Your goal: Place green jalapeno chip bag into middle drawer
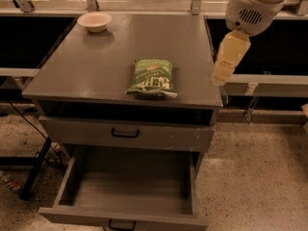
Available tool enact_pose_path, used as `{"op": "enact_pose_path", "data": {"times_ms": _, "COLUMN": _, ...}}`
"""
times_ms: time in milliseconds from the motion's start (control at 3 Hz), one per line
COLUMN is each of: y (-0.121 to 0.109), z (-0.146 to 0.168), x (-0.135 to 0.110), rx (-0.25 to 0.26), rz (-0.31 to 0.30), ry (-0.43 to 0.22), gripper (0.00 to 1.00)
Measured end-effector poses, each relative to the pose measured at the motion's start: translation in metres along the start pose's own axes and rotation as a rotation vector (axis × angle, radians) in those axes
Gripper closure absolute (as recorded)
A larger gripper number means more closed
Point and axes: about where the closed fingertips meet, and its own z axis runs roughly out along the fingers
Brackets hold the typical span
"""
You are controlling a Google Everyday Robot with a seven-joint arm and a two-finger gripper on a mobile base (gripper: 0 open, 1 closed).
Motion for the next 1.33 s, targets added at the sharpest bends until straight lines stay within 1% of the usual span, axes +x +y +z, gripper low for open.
{"op": "enact_pose_path", "data": {"times_ms": 333, "y": 0.007, "z": 0.007, "x": -0.004, "rx": -0.037, "rz": -0.008, "ry": -0.004, "gripper": 0.00}}
{"op": "enact_pose_path", "data": {"times_ms": 667, "y": 0.020, "z": 0.016, "x": -0.012, "rx": -0.082, "rz": -0.048, "ry": 0.010, "gripper": 0.00}}
{"op": "enact_pose_path", "data": {"times_ms": 1000, "y": 0.016, "z": 0.017, "x": -0.016, "rx": -0.070, "rz": -0.049, "ry": -0.002, "gripper": 0.00}}
{"op": "enact_pose_path", "data": {"times_ms": 1333, "y": 0.007, "z": 0.033, "x": -0.038, "rx": -0.082, "rz": -0.073, "ry": -0.008, "gripper": 0.00}}
